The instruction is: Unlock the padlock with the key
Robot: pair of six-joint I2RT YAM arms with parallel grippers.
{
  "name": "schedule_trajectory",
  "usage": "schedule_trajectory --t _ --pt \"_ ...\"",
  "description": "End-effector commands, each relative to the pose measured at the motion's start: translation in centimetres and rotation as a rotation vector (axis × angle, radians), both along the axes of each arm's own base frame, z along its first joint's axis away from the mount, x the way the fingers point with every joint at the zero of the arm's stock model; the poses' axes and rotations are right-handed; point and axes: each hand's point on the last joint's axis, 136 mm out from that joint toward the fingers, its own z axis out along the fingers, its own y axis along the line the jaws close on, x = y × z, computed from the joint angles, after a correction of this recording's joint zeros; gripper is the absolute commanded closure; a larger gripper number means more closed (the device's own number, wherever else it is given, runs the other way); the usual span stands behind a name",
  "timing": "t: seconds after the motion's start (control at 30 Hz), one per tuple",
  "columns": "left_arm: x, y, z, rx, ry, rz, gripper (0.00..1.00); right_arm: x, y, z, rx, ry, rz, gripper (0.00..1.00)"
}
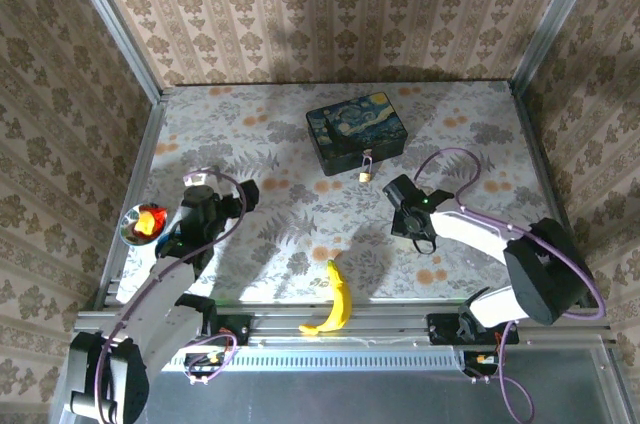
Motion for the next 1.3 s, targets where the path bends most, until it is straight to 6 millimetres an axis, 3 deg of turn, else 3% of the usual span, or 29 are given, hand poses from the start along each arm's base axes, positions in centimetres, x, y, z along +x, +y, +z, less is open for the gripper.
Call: schedule_trajectory --t 0.0,0.3,0.53,0.97,1.27 --pt "0.2 0.4 1.4 -0.033 -0.003 0.027 0.0 0.5 0.9 1.5 0.058 -0.073 0.032 1.0" --pt "0.2 -1.2 2.6 -0.115 0.041 -0.041 0.0 1.7 2.8 4.7 0.161 -0.162 0.057 1.0" --pt "-0.7 -3.9 3.0 -0.196 0.082 -0.122 0.0 3.2 6.3 6.6 0.228 -0.232 0.116 1.0" --pt "-2.2 -8.7 2.7 -0.345 0.099 -0.228 0.01 5.8 14.1 7.6 0.283 -0.351 0.251 1.0" --pt "-2.8 -11.7 2.9 -0.347 0.104 -0.313 0.02 6.9 17.0 8.2 0.317 -0.394 0.292 1.0"
